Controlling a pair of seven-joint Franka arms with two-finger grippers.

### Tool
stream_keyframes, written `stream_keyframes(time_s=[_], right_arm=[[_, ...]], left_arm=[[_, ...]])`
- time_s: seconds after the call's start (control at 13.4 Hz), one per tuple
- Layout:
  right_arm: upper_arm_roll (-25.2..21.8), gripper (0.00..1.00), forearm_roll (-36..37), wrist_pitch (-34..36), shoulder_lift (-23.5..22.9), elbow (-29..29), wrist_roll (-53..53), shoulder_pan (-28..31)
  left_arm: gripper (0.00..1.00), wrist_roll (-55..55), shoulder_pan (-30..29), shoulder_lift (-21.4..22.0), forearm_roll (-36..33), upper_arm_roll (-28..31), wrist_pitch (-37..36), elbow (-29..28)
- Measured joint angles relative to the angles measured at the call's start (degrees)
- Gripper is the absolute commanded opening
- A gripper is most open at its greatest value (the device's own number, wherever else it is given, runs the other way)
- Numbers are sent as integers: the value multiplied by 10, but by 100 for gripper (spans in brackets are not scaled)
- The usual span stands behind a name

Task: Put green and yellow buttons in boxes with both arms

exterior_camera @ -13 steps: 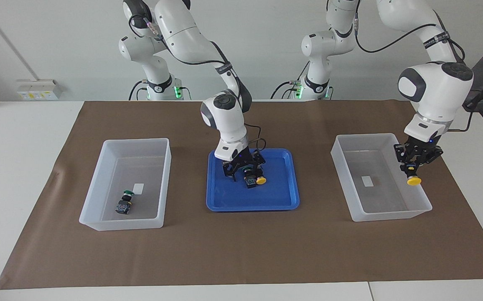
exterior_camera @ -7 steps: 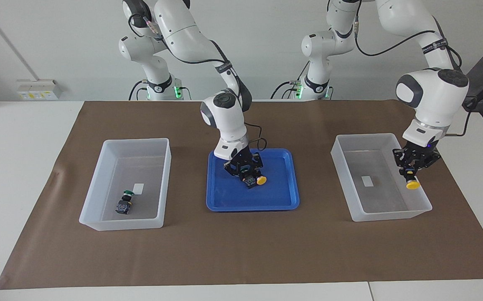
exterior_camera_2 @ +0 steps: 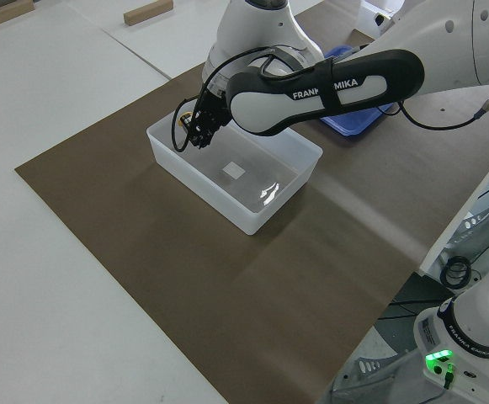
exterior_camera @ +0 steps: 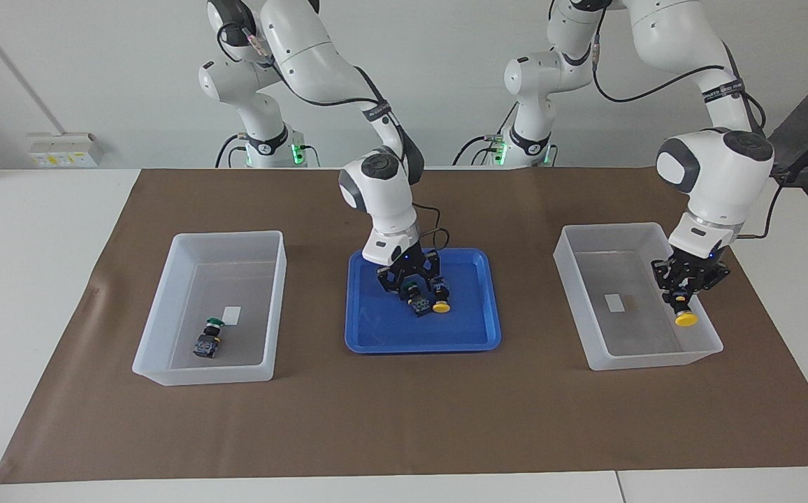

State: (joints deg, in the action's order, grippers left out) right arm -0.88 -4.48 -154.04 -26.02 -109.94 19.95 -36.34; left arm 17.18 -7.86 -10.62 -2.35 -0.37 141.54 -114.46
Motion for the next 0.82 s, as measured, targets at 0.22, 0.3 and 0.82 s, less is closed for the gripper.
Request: stream_keyframes(time_s=[0.22, 0.3, 0.82], right_arm=[[-5, 0, 0, 5, 1, 5, -1, 2], [-9, 0, 0, 20, 7, 10, -1, 3], [-18, 0, 42, 236, 170, 39, -27, 154]], left_arm=[[0, -11, 2, -10, 0, -3, 15, 0], [0, -14, 5, -13, 0, -5, 17, 0], [21, -104, 52, -64, 0, -7, 57, -1]])
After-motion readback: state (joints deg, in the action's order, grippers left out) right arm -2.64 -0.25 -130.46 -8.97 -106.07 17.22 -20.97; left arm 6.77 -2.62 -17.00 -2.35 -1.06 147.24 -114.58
